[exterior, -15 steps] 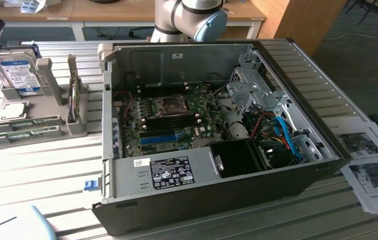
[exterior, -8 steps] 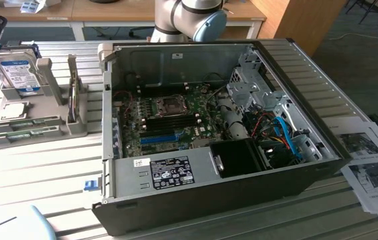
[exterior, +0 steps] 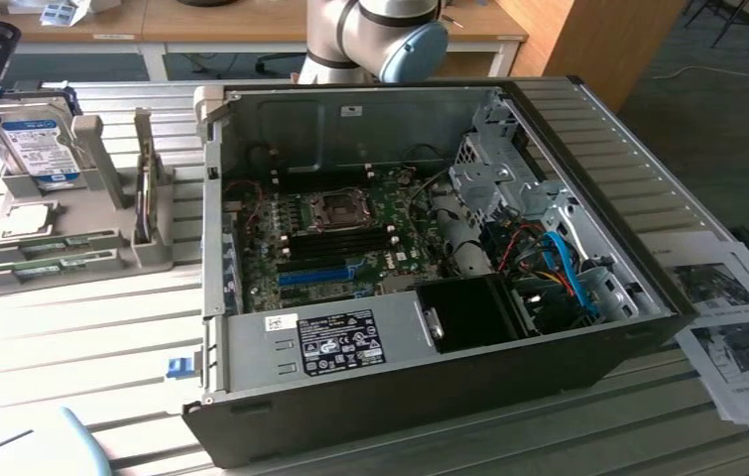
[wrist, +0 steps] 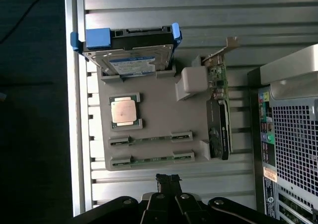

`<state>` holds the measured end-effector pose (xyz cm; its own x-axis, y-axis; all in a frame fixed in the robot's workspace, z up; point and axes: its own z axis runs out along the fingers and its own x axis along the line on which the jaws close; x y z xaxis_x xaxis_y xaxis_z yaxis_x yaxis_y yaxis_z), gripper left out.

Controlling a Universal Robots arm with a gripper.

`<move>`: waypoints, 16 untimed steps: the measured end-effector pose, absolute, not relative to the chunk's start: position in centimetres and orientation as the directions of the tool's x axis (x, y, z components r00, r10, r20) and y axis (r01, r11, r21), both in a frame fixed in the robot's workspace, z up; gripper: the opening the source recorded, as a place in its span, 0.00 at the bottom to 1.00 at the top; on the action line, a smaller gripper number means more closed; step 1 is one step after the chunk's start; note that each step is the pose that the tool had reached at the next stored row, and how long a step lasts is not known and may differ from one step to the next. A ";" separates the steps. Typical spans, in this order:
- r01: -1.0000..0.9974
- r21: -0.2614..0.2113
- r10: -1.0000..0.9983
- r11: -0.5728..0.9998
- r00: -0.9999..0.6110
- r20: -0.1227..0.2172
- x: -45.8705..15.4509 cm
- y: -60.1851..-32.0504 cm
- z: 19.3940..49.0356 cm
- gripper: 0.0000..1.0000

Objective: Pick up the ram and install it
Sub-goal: 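Reach for the ram, then pick up the ram and move it above insertion slot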

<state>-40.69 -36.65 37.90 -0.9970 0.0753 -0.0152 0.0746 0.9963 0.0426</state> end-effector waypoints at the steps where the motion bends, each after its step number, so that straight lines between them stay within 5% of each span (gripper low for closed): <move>1: 0.075 0.043 0.075 0.996 -0.997 -0.015 -40.7 -36.5 37.9 0.09; 16: 0.073 0.043 0.074 0.996 -0.997 -0.015 -40.7 -35.7 37.8 0.09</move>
